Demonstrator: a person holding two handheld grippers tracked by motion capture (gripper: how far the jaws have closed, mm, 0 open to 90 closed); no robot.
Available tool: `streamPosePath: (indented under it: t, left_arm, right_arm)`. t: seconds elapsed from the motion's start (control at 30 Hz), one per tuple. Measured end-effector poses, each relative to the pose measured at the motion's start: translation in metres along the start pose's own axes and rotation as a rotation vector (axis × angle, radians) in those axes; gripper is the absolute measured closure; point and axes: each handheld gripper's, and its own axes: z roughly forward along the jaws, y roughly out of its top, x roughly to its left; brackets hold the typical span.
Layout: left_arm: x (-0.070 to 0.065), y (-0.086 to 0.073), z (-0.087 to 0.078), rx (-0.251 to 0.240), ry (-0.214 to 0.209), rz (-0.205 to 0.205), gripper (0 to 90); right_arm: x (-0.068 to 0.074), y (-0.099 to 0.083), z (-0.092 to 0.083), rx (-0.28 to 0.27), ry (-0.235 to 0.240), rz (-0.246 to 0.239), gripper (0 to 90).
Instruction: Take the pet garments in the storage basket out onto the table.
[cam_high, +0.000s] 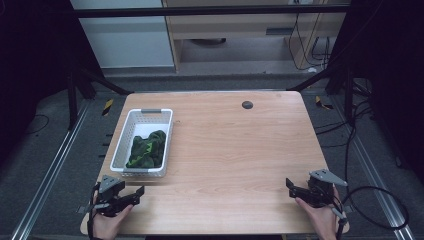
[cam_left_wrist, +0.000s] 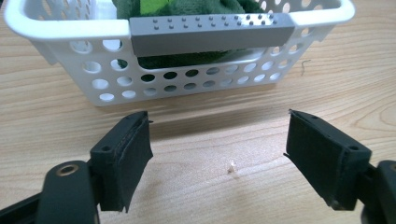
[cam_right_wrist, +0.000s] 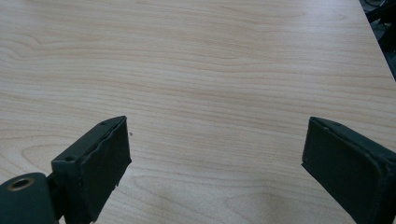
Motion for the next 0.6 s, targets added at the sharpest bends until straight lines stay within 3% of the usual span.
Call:
streamPosePath:
  t: [0.23, 0.6]
  left_arm:
    - [-0.003, 0.004, -0.012, -0.041, -0.012, -0.012, 24.1]
    - [-0.006, 0.018, -0.027, -0.102, -0.033, 0.015, 24.1]
  right_arm:
    - [0.005, -0.001, -0.001, 0.012, 0.006, -0.026, 8.8]
    - [0.009, 0.000, -0.003, 0.002, 0.011, -0.042, 9.2]
